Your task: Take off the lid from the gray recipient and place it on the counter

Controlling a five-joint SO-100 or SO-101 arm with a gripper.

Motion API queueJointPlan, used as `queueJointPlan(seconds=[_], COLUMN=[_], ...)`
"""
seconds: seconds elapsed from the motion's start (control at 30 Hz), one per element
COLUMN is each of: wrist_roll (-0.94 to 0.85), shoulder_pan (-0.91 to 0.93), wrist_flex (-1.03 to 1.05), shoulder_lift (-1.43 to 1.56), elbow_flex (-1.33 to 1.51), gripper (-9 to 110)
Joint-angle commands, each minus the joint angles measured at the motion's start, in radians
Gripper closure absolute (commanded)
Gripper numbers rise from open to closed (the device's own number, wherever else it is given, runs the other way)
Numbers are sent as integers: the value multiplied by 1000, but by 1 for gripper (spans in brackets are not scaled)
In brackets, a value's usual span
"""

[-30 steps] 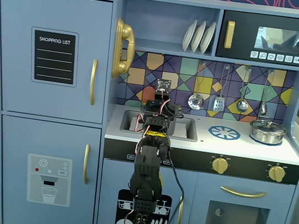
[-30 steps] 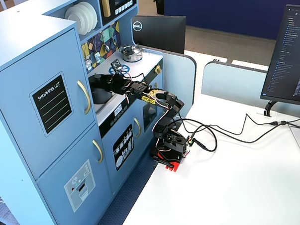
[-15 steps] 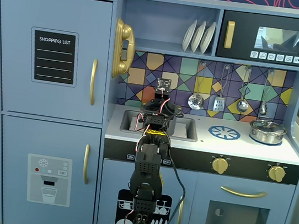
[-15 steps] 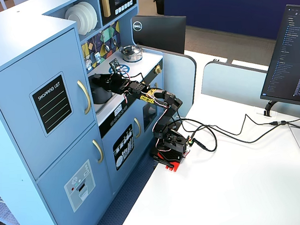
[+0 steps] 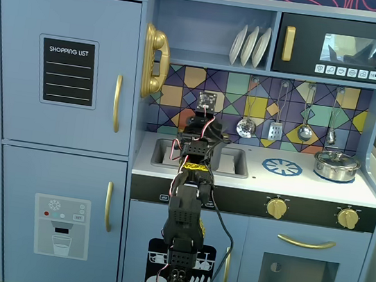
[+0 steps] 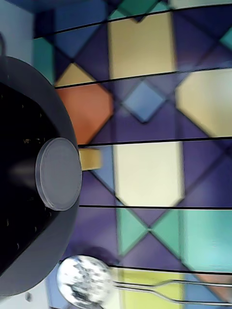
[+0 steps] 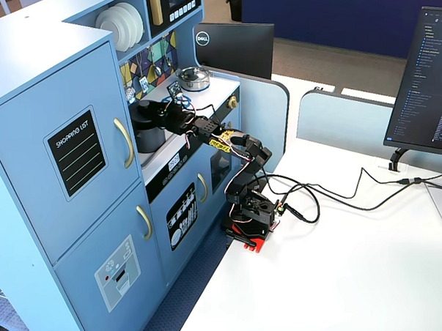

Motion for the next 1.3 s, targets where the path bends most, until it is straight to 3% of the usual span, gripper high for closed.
queueJointPlan(seconds=[0.0, 0.33, 0.5, 0.7, 1.27], wrist_roll=[-12, 66, 80, 75, 23], shoulder_pan=[51, 362, 486, 534, 520], wrist_flex=[43, 106, 38, -98, -319], shoulder_lift=[84, 117, 80, 26, -268], elbow_flex=[-86, -67, 6, 132, 137], gripper=[102, 102, 102, 102, 102])
